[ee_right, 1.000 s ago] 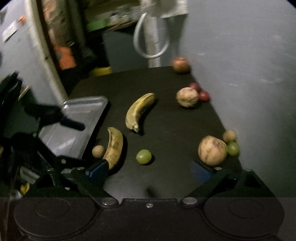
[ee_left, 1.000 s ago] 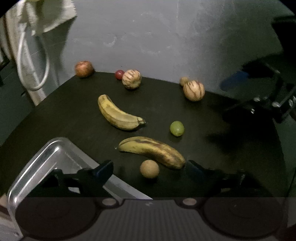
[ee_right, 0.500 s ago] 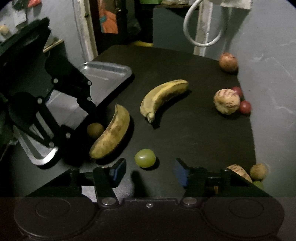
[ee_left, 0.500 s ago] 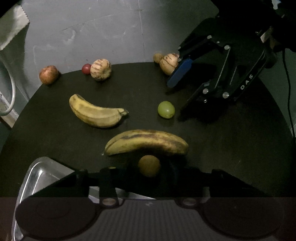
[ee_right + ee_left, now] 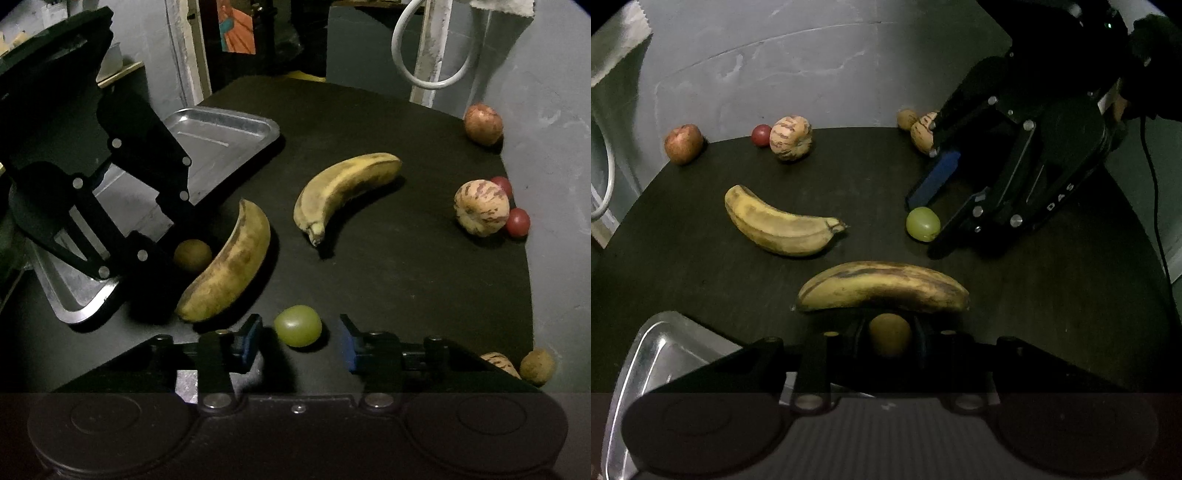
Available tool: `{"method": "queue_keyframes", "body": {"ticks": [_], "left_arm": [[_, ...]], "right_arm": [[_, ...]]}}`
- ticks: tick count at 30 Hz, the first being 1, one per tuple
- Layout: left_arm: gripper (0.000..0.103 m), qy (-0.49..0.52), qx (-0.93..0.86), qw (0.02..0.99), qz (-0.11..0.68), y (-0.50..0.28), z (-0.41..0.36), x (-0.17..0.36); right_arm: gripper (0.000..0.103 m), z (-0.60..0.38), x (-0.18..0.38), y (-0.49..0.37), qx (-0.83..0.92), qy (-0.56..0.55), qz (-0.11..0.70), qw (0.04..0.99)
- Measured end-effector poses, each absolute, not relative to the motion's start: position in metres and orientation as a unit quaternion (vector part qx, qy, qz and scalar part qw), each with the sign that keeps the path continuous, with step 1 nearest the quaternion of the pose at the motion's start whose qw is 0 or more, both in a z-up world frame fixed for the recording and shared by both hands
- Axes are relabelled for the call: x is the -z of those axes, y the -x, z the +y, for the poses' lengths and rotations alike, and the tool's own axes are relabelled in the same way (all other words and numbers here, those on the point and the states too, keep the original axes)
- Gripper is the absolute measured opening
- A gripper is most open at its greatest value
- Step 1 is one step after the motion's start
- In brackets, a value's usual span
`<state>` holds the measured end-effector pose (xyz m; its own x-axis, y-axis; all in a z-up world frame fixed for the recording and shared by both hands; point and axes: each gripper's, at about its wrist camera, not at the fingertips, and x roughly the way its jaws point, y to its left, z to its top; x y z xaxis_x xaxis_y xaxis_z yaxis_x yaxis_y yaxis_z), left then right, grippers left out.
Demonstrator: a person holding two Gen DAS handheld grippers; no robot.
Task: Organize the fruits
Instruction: 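Grasp the green grape with the right tool while the left tool grasps a small tan fruit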
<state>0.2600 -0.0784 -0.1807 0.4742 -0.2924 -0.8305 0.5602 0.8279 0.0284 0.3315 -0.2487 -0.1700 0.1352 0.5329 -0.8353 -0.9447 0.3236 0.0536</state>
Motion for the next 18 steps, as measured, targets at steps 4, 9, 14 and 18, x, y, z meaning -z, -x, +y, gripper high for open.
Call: {"method": "queue_keyframes", "body": {"ticks": [4,9,14,18], "left_arm": [[0.029,-0.148,0.251,0.846,0.447,-0.257,-0.078,0.179],[0.029,-0.149,0.243,0.85,0.443,-0.254,-0.078,0.179],[0.029,-0.151,0.223,0.858,0.438,-0.251,-0.077,0.178],[0.029,-0.143,0.214,0.863,0.434,-0.25,-0.074,0.172]], "right_arm": [[0.03,-0.248,0.172,-0.332,-0.523,0.263,0.401,0.705],[0.027,-0.25,0.172,-0.332,-0.523,0.258,0.4,0.707],[0.027,-0.254,0.171,-0.333,-0.515,0.244,0.404,0.716],[0.027,-0.259,0.163,-0.331,-0.509,0.229,0.404,0.725]]}}
